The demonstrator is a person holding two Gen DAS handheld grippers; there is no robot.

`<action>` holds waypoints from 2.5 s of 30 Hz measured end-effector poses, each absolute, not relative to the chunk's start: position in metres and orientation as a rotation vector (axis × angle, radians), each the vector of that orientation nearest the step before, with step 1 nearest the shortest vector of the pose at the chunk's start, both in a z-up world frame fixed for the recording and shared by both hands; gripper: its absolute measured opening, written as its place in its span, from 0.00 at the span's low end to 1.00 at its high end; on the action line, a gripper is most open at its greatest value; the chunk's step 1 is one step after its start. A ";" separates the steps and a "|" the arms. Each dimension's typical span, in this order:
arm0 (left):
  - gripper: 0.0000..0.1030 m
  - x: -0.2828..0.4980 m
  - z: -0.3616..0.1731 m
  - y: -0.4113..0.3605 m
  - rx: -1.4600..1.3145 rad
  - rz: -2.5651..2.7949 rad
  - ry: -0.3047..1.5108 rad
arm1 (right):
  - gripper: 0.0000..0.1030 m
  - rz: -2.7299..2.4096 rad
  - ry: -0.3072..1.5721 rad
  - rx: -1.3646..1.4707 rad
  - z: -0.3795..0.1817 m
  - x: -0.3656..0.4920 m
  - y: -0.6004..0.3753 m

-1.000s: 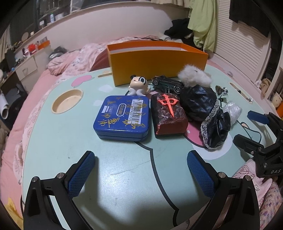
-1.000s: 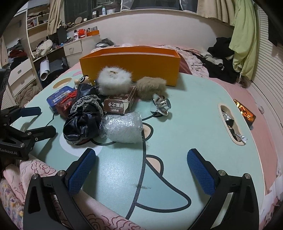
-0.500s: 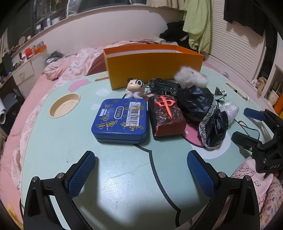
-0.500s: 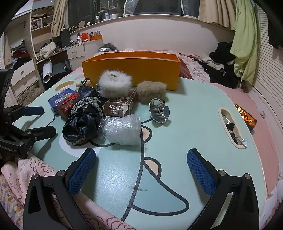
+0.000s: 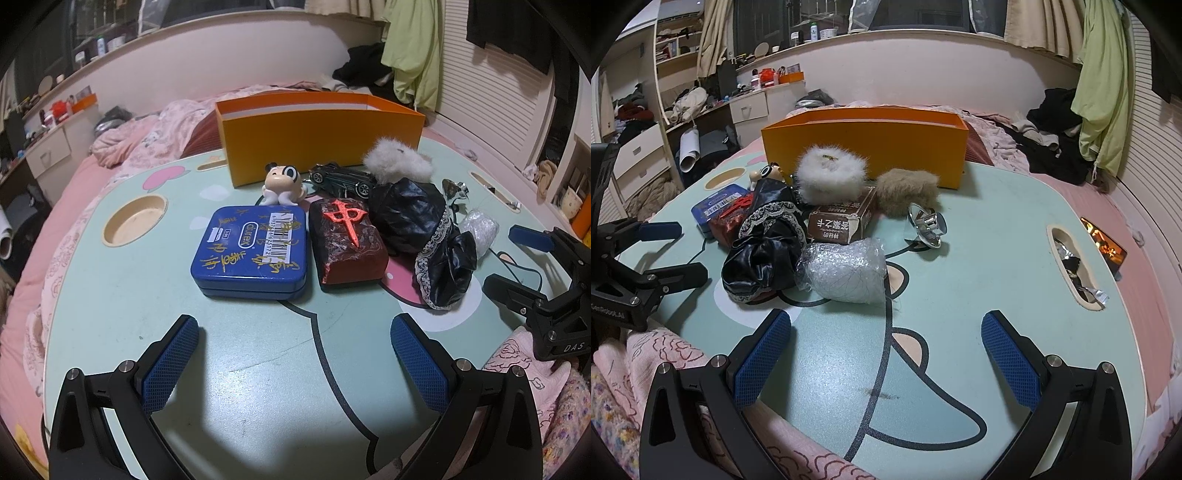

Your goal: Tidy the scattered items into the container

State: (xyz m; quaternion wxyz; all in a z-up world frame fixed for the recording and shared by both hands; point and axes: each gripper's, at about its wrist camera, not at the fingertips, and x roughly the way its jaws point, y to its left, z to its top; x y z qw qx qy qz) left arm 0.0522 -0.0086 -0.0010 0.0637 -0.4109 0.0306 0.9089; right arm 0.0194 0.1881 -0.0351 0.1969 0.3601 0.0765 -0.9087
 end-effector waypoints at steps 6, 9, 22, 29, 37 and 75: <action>1.00 0.052 -0.001 -0.009 -1.240 2.745 0.093 | 1.00 -2.544 0.214 1.008 -0.035 0.020 0.188; 1.00 0.052 -0.002 -0.009 -1.239 2.745 0.092 | 1.00 -2.545 0.214 1.007 -0.035 0.020 0.188; 1.00 0.060 0.033 -0.042 -1.041 2.885 -0.038 | 1.00 -2.543 0.206 0.996 -0.035 0.021 0.188; 0.97 0.014 0.028 -0.030 -1.174 2.831 0.124 | 1.00 -2.543 0.206 0.996 -0.035 0.021 0.188; 0.88 -0.002 0.023 -0.029 -1.215 2.760 0.080 | 1.00 -2.543 0.206 0.995 -0.035 0.022 0.188; 0.64 0.076 0.020 -0.025 -1.135 2.730 0.079 | 1.00 -2.540 0.200 0.984 -0.033 0.022 0.186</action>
